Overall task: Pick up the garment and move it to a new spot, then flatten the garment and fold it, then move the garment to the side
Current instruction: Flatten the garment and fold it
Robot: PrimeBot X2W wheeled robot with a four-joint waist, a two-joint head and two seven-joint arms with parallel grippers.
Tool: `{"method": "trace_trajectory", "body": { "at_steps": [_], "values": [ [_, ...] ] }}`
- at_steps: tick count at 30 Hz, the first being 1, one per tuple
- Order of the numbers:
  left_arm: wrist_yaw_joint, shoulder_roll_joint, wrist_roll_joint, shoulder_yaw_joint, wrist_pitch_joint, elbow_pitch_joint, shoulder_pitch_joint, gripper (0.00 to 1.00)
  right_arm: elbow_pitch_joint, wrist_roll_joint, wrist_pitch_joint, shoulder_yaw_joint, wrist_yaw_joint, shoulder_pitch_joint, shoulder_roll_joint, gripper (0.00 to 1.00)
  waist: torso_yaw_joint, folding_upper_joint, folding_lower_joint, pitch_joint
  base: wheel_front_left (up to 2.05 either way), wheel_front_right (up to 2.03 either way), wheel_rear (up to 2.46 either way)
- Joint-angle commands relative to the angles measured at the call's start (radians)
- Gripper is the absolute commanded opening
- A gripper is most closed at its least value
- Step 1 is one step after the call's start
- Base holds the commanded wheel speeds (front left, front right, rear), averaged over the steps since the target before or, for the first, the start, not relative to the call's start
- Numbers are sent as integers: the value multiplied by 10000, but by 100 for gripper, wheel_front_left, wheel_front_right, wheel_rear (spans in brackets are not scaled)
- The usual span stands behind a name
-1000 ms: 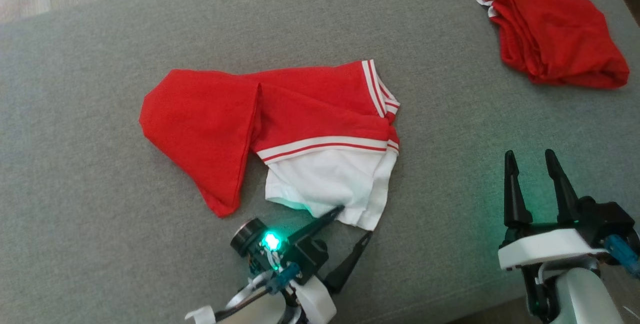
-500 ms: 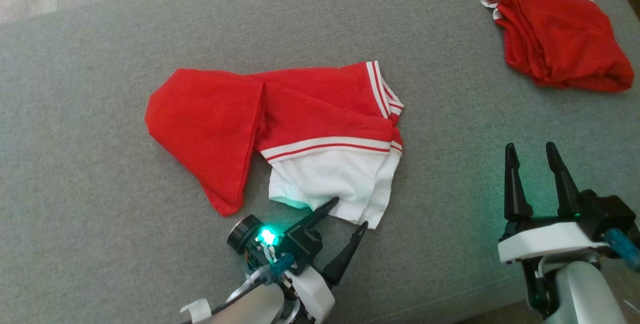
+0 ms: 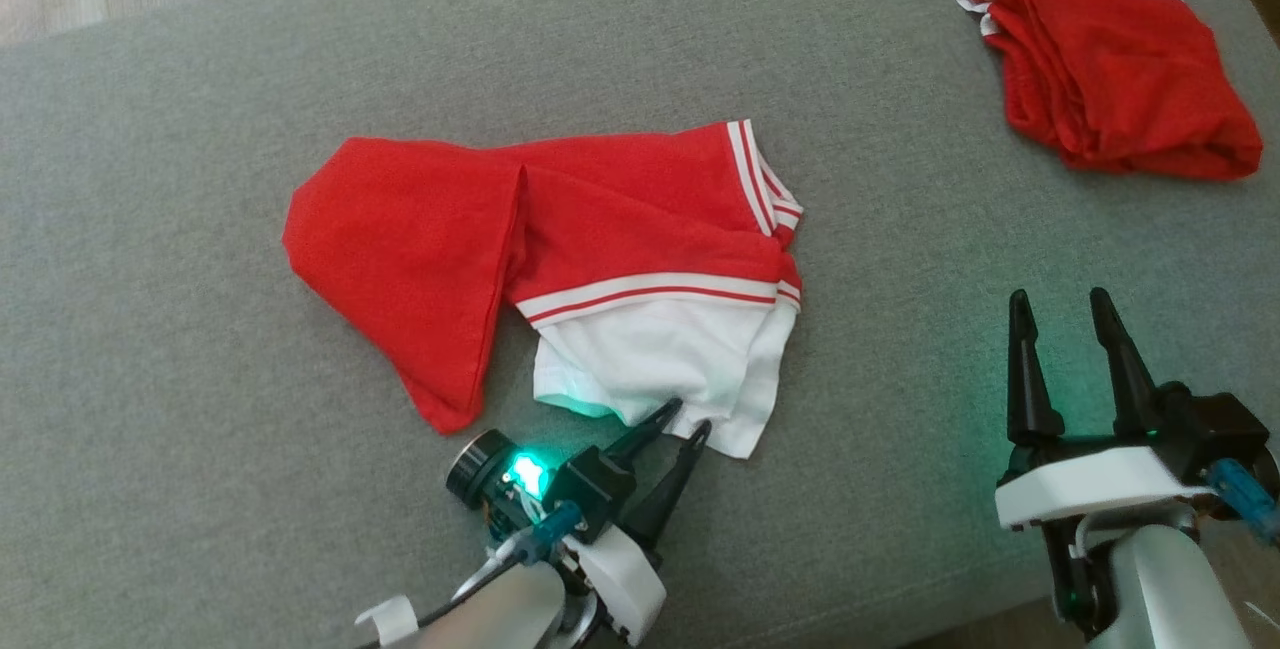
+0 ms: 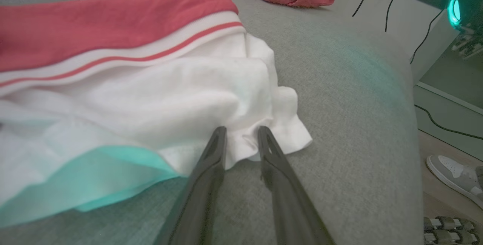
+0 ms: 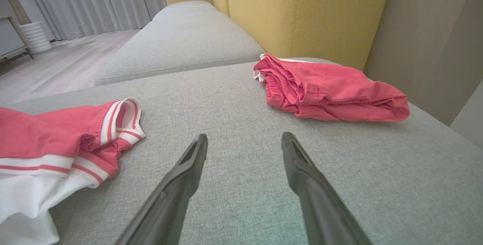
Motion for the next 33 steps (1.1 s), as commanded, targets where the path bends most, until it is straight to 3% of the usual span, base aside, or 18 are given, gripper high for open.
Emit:
{"method": "trace_trajectory", "body": {
  "at_steps": [1, 3, 6, 8, 9, 14, 20, 24, 27, 33],
  "values": [
    [8, -8, -58, 178, -40, -108, -312, 44, -235, 83, -111, 207, 67, -190, -60, 100, -2, 0, 0, 0, 0, 0, 0],
    [3, -8, -74, 155, -40, -29, -317, 42, -226, 95, -111, 224, 67, -201, -60, 100, -7, 0, 0, -2, 0, 0, 0],
    [-27, -9, -98, 93, -41, 131, -324, 30, -226, 105, -111, 227, 67, -209, -60, 100, -12, 0, 0, -6, 0, 0, 0],
    [-63, -9, -94, 17, -41, 278, -331, 14, -221, 112, -111, 220, 67, -208, -60, 100, -16, 0, 0, -1, 0, 0, 0],
    [-95, -9, -92, -38, -41, 361, -340, 0, -215, 119, -111, 214, 67, -208, -60, 100, -14, 0, 0, 8, 0, 0, 0],
    [-228, -9, -258, -188, -41, 545, -360, 0, -170, 150, -111, 163, 67, -176, -60, 100, 29, 0, 0, -28, 0, 0, 0],
    [-341, 226, -1011, 321, 19, -563, -155, 0, -110, 110, -111, 72, 67, -16, -60, 100, 112, 0, 0, -334, 0, 0, 0],
    [-433, 649, -1590, 560, 499, -1875, 169, 0, -95, 53, -111, -18, 67, 105, -60, 100, 182, 0, 0, -544, 0, 0, 0],
    [-451, 1243, -2141, 748, 1339, -3674, 556, 0, -72, -6, -111, -61, 67, 237, -60, 100, 226, 0, 0, -748, 0, 0, 0],
    [176, 2416, -2788, 1508, 2812, -7265, 753, 0, -54, 30, -111, 30, 67, 283, -60, 100, 160, 0, 0, -1035, 0, 0, 0]
  ]
}}
